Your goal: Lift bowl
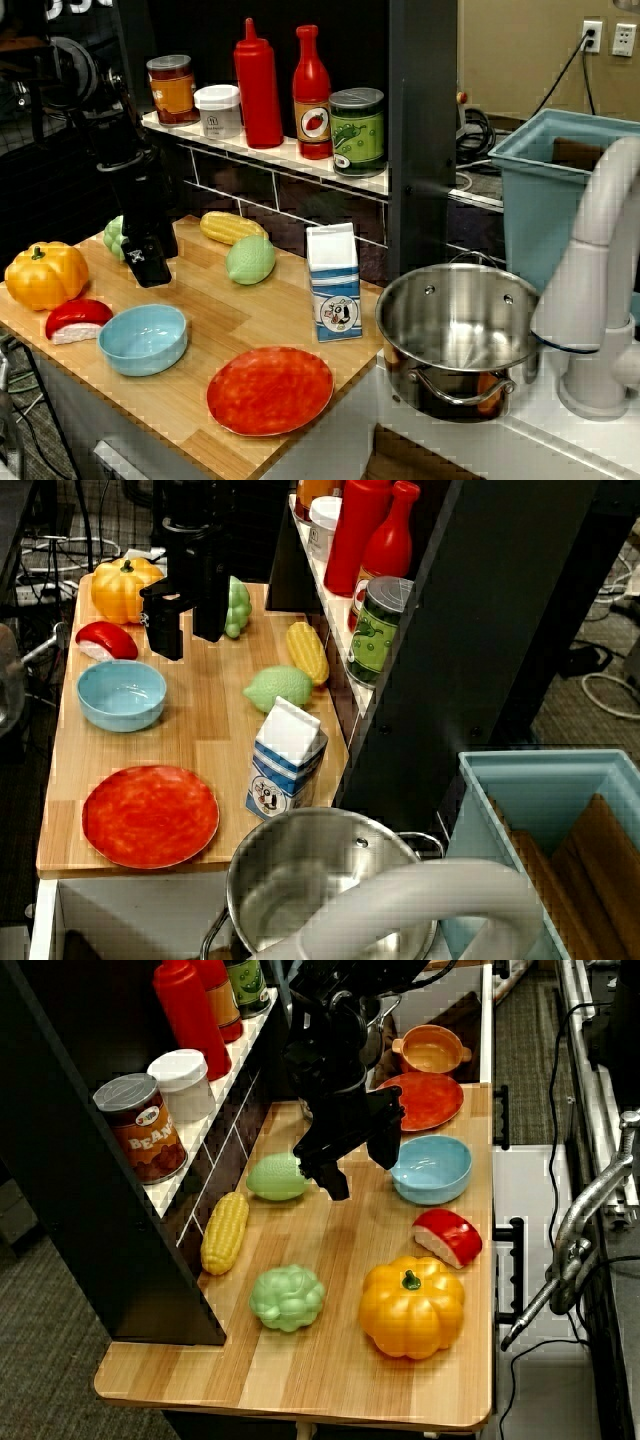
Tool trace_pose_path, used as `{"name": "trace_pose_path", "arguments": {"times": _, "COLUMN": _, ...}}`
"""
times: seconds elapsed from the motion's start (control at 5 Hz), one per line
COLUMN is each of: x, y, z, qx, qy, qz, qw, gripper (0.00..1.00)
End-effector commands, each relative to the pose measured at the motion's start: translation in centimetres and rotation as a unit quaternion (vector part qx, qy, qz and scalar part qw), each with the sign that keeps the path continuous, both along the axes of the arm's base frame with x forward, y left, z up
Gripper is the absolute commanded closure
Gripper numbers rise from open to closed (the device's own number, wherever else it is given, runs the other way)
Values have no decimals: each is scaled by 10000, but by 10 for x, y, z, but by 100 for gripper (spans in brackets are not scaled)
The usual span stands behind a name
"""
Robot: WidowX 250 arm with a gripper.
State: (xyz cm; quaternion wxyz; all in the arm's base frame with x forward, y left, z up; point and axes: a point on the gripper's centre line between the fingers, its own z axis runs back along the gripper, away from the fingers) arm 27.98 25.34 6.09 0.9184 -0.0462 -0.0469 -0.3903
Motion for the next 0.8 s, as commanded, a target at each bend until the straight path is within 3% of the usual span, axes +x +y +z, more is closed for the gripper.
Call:
{"name": "trace_pose_path", "arguments": {"times": 0.0, "x": 0, "y": 0, "z": 0, "qx": 0, "qy": 0, "qz": 0, "qw": 10000, "gripper": 0}}
{"name": "trace_pose_path", "arguments": {"times": 0.6, "x": -18, "y": -12, "z": -2, "qx": -81, "qy": 2, "qz": -204, "qw": 9998, "gripper": 0}}
